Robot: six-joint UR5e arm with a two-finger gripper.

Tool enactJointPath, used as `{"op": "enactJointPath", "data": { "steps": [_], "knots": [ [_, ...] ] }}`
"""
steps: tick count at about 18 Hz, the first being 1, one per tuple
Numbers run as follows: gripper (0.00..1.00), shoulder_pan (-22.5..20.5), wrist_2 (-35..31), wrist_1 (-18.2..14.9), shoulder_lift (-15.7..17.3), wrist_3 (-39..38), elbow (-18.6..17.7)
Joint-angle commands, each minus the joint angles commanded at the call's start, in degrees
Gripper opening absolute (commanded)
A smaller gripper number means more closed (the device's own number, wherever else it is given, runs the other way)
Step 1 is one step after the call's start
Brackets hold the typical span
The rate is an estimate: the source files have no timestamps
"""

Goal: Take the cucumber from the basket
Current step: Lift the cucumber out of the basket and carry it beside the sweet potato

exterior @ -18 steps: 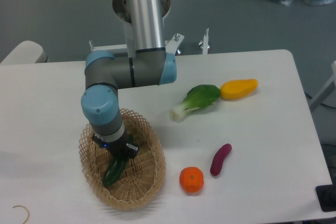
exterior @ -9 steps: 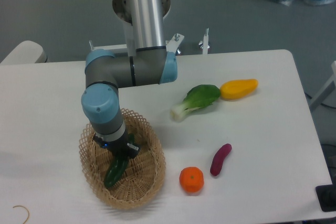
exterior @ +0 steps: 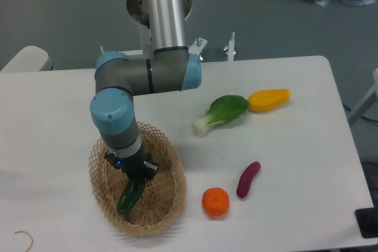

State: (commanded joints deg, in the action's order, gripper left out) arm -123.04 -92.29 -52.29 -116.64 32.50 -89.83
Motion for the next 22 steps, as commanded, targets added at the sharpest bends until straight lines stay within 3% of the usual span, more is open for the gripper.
{"op": "enactJointPath", "data": {
  "steps": [4, 11, 17, 22],
  "knots": [
    [0.43, -4.03, 0.09, -2.80, 3.78, 5.36, 1.32],
    [0.43, -14.31, 0.26, -9.05, 7.47, 23.89, 2.99],
    [0.43, -23.11, 0.53, -14.41, 7.13, 38.75, 7.64],
    [0.43, -27.51, 1.14, -15.73, 6.69, 47.55, 9.23]
  ]
}}
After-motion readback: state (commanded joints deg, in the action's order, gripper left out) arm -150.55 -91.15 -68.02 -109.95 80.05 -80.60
